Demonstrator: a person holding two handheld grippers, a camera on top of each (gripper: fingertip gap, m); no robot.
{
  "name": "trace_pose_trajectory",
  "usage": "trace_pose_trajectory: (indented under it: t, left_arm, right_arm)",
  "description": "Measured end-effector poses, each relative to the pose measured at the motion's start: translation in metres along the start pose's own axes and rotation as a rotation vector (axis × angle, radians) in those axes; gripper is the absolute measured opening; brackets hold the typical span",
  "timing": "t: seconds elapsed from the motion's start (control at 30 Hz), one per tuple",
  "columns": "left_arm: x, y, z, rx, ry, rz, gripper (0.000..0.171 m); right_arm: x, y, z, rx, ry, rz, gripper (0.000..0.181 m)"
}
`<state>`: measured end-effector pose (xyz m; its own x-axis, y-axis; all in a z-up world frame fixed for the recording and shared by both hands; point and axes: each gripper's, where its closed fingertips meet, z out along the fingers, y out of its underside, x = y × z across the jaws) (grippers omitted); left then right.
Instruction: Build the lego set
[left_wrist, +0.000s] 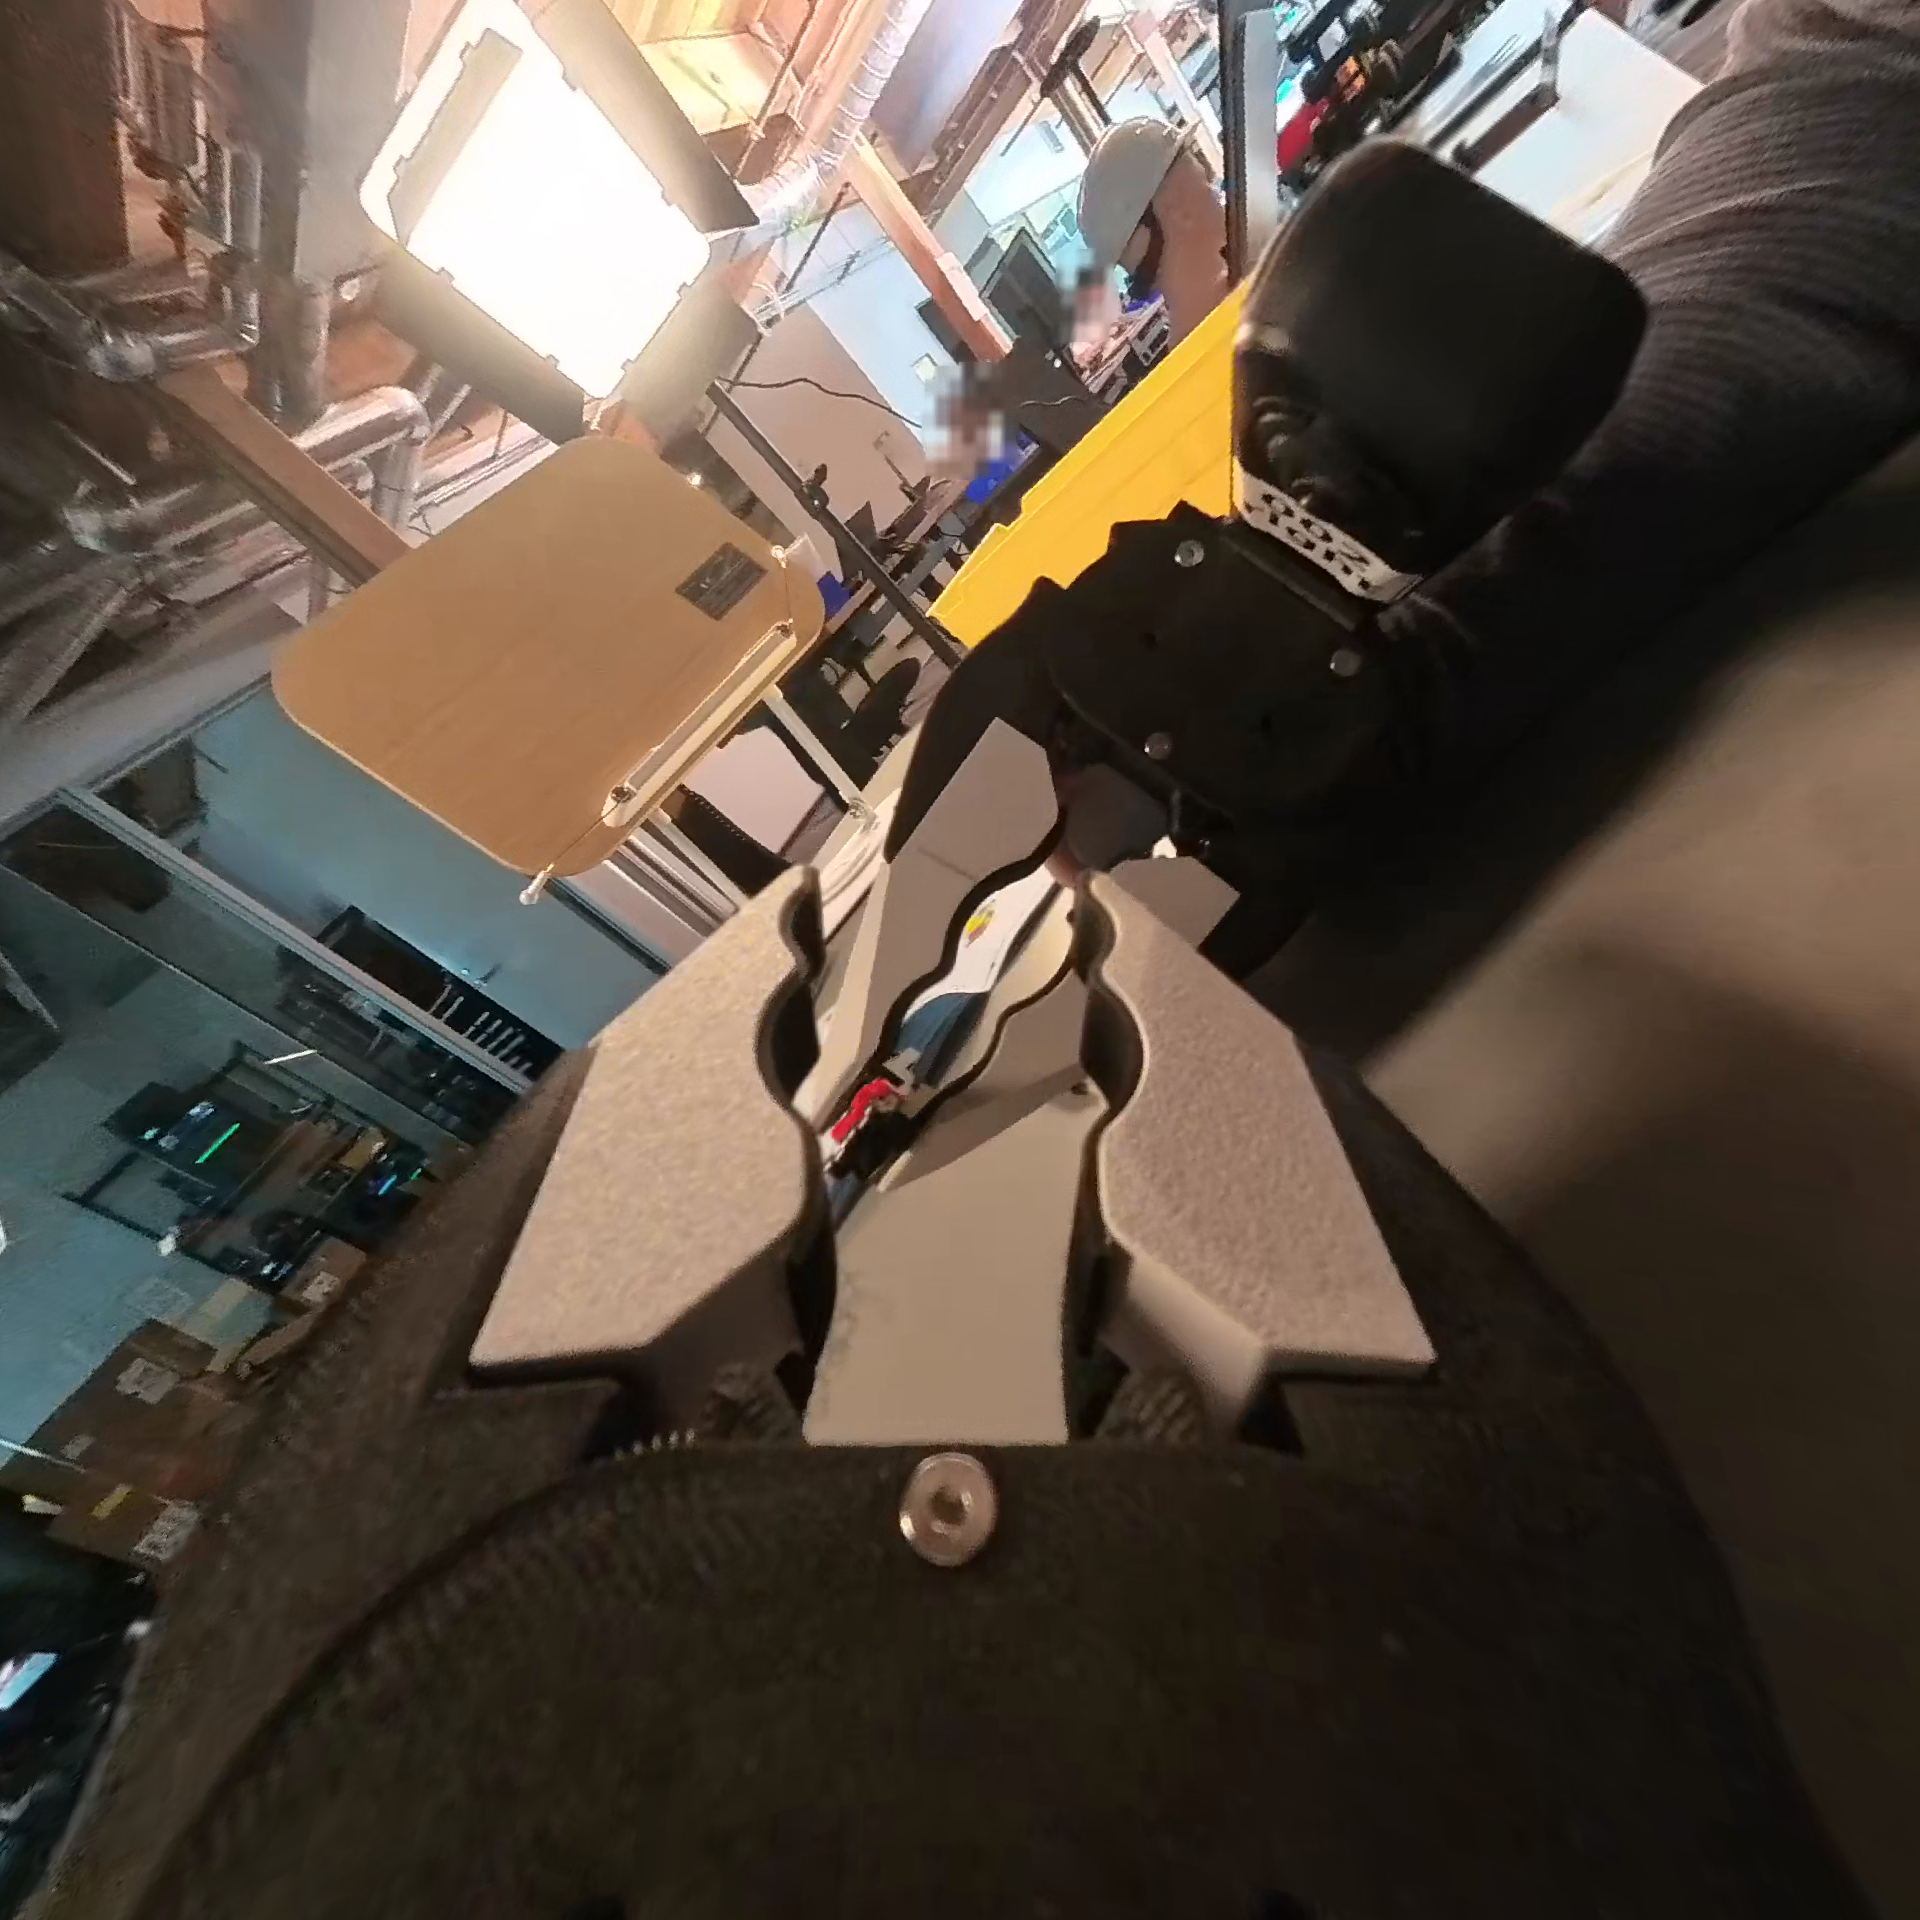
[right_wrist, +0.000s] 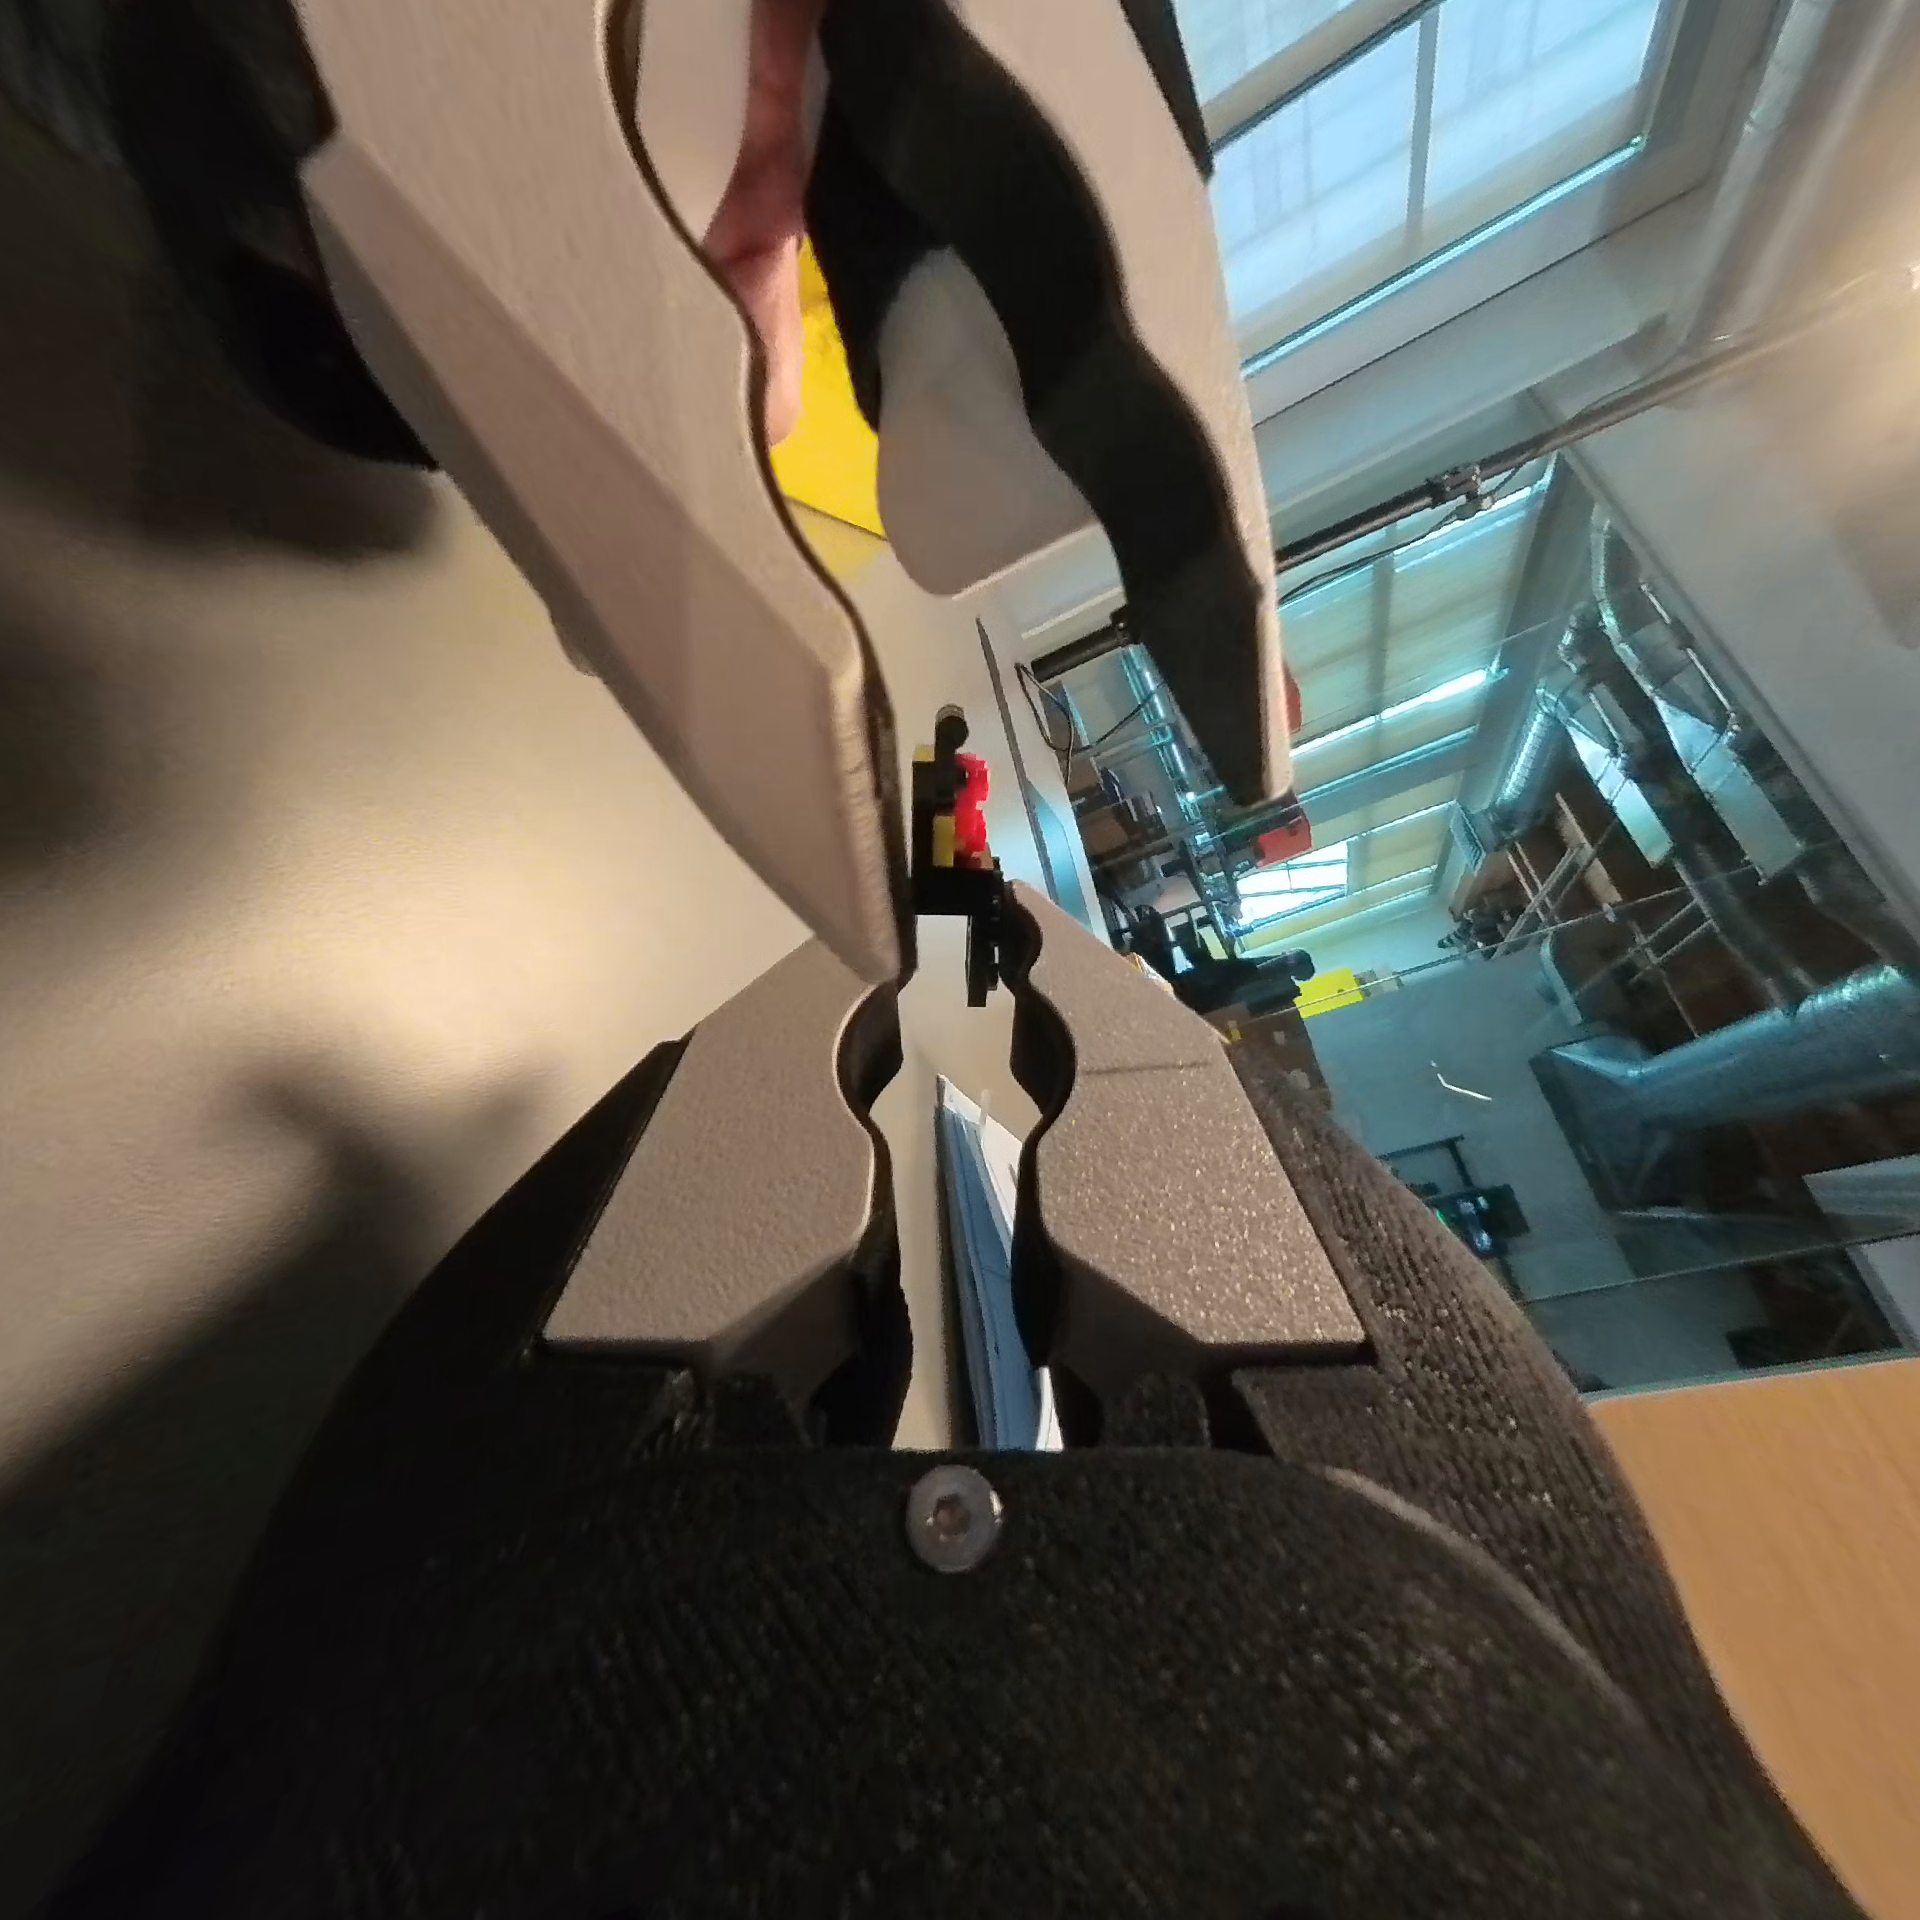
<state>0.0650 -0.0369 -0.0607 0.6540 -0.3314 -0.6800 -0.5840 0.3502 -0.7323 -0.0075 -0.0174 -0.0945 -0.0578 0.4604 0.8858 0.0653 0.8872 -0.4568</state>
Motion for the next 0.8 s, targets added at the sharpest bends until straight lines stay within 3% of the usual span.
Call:
trace_pose_trajectory:
  t: [0.3,0.47,0.8]
  left_arm:
    - [0.0021,0.0022,0.0007,-0.009,0.006,0.025,0.045]
    - [-0.0044,-0.0014,-0.0023,-0.002,-0.064,0.117,0.038]
    - [0.0004,0.0033,0.0003,-0.020,-0.032,0.114,0.034]
  right_arm:
    - [-0.0038,-0.0012,0.0009,0.006,-0.018,-0.009,0.012]
    - [-0.0051,-0.0011,0.0015,0.005,-0.023,-0.013,0.013]
    - [-0.0054,-0.0022,0.0016,0.012,-0.025,-0.016,0.013]
